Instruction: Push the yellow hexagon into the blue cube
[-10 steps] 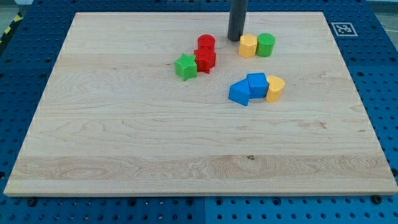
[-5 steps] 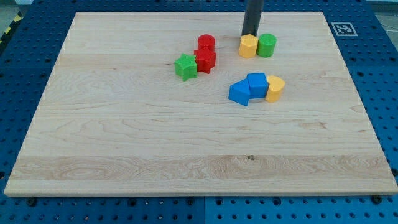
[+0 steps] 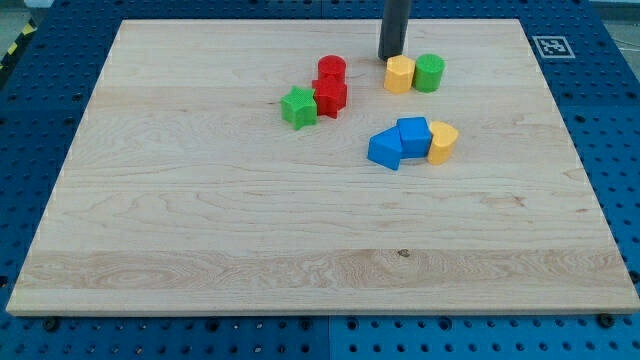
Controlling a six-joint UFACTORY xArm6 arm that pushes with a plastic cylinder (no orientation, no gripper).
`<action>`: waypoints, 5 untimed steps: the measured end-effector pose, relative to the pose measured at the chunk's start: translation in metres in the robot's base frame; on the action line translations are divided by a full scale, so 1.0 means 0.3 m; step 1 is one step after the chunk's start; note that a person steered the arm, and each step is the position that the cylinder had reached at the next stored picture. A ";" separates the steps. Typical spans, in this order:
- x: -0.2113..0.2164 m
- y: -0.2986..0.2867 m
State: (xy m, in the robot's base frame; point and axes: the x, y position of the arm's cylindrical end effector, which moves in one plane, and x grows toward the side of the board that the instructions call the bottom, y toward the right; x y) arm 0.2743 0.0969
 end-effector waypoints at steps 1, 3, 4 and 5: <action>0.069 0.000; 0.260 -0.001; 0.328 -0.002; 0.354 -0.002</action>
